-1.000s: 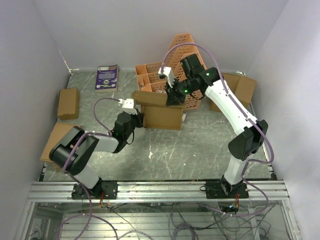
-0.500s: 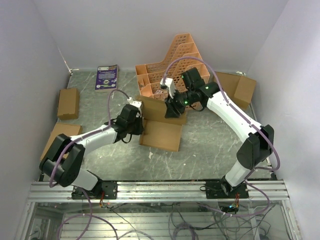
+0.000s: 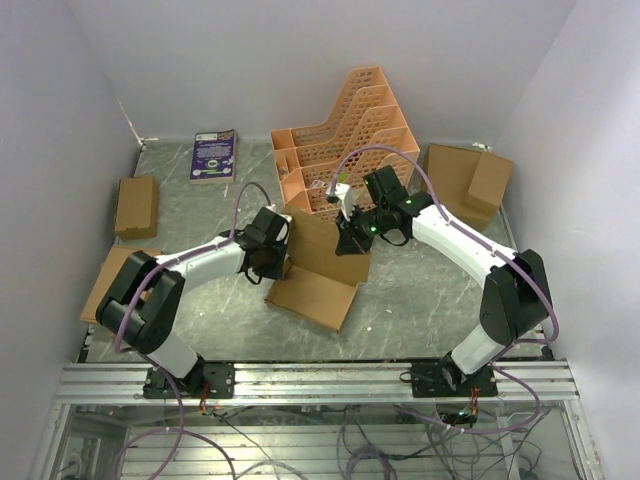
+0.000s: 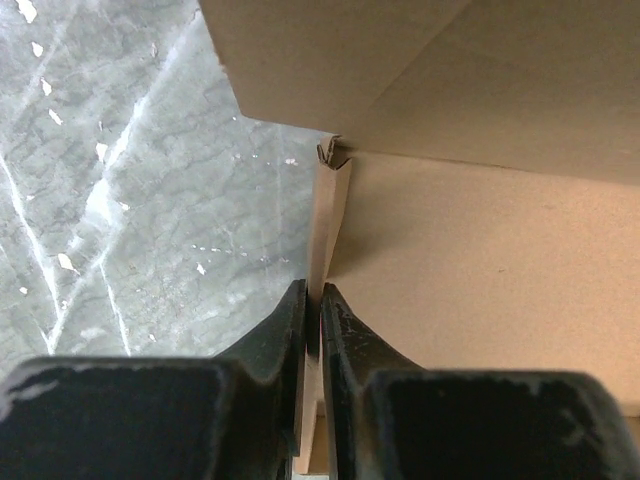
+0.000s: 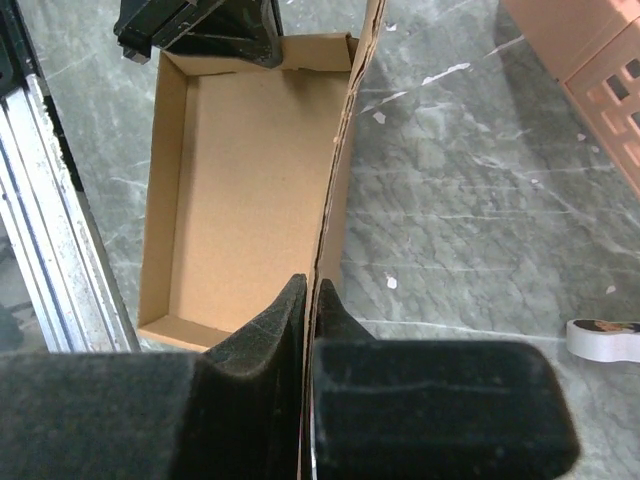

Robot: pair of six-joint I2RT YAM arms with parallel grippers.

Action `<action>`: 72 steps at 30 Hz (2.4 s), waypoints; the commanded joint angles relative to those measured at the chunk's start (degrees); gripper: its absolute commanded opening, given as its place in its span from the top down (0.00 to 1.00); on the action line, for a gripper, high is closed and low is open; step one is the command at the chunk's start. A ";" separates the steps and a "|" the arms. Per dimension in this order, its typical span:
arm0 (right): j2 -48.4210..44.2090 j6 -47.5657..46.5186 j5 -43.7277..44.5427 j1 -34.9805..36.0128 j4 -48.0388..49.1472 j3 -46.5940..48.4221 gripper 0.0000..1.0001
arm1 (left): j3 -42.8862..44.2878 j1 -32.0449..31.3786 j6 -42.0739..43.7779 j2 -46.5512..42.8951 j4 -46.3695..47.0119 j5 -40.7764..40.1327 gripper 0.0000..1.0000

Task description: Fold the paper box

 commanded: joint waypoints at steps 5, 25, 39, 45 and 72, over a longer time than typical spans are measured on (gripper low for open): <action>-1.57 5.40 -10.14 0.82 7.11 -3.62 1.00 | 2.05 -3.97 2.22 -1.71 5.07 1.92 0.79; -13.08 21.09 -20.43 -2.42 32.96 -21.95 1.00 | 1.94 -8.47 1.26 -0.09 0.97 -9.82 0.76; -8.80 29.16 -19.77 -5.45 36.72 -23.77 1.00 | -4.25 -8.55 4.35 -6.15 7.60 -9.60 0.81; -5.14 35.19 -23.62 -8.34 39.80 -25.28 1.00 | -4.67 -8.52 3.78 -6.88 7.47 -10.32 0.86; -3.60 22.73 -15.41 -12.35 27.01 -24.26 0.87 | 0.36 -8.97 8.59 -1.17 6.23 -9.16 0.93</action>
